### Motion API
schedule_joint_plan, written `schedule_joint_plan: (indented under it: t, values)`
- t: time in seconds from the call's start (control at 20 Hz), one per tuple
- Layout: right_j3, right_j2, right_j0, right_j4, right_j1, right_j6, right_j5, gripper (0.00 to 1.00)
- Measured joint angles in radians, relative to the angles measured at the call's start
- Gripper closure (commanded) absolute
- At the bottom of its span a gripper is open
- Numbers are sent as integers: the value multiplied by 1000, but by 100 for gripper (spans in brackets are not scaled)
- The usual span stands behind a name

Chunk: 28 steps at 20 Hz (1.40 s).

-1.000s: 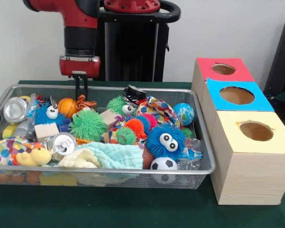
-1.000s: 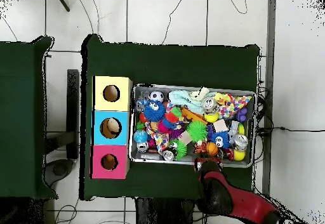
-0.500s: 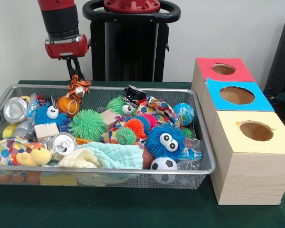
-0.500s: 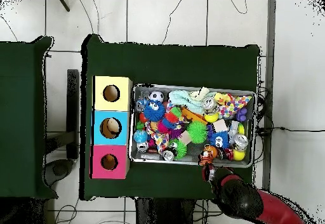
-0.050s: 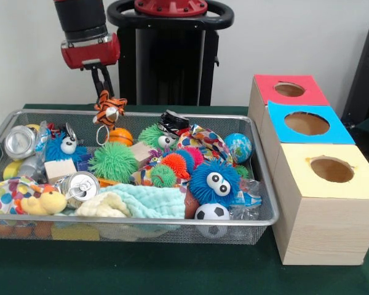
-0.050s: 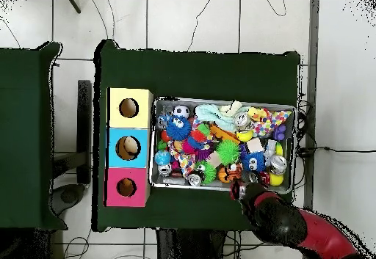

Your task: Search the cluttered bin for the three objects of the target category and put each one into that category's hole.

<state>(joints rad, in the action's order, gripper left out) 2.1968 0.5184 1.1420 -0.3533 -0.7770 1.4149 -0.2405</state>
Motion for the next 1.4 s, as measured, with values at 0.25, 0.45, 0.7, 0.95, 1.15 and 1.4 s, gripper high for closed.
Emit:
schedule_joint_plan:
  t: [0.25,0.45,0.7,0.95,1.15,1.4]
  values:
    - [25,119,61,62,-23,0,-19,100]
    - [31,184,88,104,-45,0,-67,100]
    - [29,212,72,153,-77,0,-192,100]
    - [-4,188,9,155,-78,0,-321,100]
    - [-73,144,-88,153,-54,0,-478,100]
    - [-153,117,-165,152,-30,0,-602,100]
